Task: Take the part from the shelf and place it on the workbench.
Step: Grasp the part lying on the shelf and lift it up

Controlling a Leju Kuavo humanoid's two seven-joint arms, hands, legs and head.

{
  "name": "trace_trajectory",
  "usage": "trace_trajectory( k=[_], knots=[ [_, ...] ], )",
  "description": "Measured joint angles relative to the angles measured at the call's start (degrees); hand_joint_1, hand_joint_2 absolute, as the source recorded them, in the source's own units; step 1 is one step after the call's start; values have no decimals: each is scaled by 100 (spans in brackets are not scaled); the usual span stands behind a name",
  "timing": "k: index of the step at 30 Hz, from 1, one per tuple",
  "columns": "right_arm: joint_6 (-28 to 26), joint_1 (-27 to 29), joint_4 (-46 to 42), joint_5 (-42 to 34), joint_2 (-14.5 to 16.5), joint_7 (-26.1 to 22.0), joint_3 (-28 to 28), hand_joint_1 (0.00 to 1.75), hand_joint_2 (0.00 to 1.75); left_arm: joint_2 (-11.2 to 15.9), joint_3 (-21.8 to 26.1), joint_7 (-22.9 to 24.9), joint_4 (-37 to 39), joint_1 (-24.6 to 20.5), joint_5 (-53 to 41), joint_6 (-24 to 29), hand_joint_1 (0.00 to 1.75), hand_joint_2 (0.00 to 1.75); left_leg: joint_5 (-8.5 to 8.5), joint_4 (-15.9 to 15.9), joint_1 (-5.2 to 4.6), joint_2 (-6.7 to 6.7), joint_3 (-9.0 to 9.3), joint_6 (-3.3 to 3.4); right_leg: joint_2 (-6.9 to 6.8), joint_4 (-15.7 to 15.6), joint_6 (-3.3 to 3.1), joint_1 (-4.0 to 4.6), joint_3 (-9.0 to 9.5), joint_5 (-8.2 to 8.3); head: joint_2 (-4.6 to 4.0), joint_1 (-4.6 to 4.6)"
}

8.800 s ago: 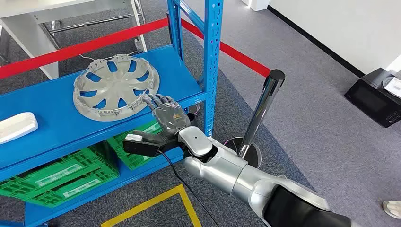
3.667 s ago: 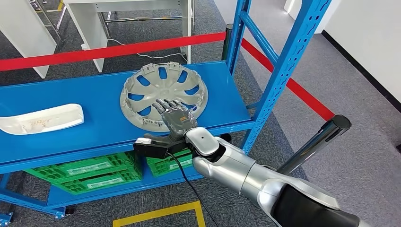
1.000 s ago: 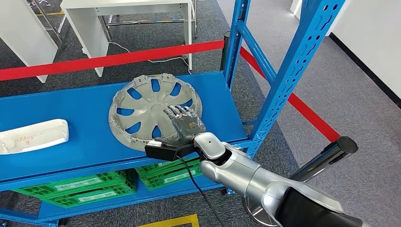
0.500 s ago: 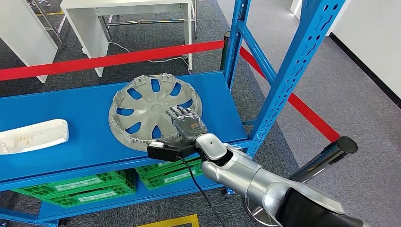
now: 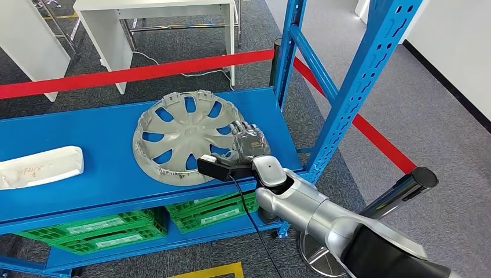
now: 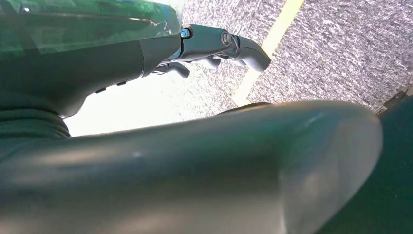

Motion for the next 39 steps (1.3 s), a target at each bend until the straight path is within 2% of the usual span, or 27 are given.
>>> trace_trajectory(
  k=[5, 13, 25, 32, 39],
  knots=[
    [-148, 1, 158, -66, -90, 391, -220, 0, 0, 21, 14, 11, 1, 59, 70, 35, 0, 0, 0, 0, 0, -1, 0, 0, -3, 0, 0, 0, 0, 0, 0, 0],
    [-185, 38, 305, -87, -170, 326, -443, 0, 0, 22, 64, -16, 1, 76, 116, 31, 0, 0, 0, 0, 0, -1, 0, 0, -3, 0, 0, 0, 0, 0, 0, 1],
    [-168, 54, 295, 219, -152, -537, -440, 0, 0, 28, 96, -43, 1, 74, 40, 25, 0, 0, 0, -1, 0, -1, 0, 0, -2, 2, 0, 1, 3, 0, 0, 0],
    [-184, -15, 227, 363, 118, -996, -374, 0, 0, 28, 94, -49, 1, 62, -30, -44, 0, 0, 0, -2, 2, 0, 0, 0, -3, 4, -1, 4, 3, -1, 0, -1],
    [-181, -93, 229, 345, 360, -1156, -283, 0, 0, 61, 93, -72, 2, 60, -51, -181, 0, 0, 0, -2, 2, 0, 0, 0, -4, 4, -3, 4, 2, -3, 0, 0]
  ],
)
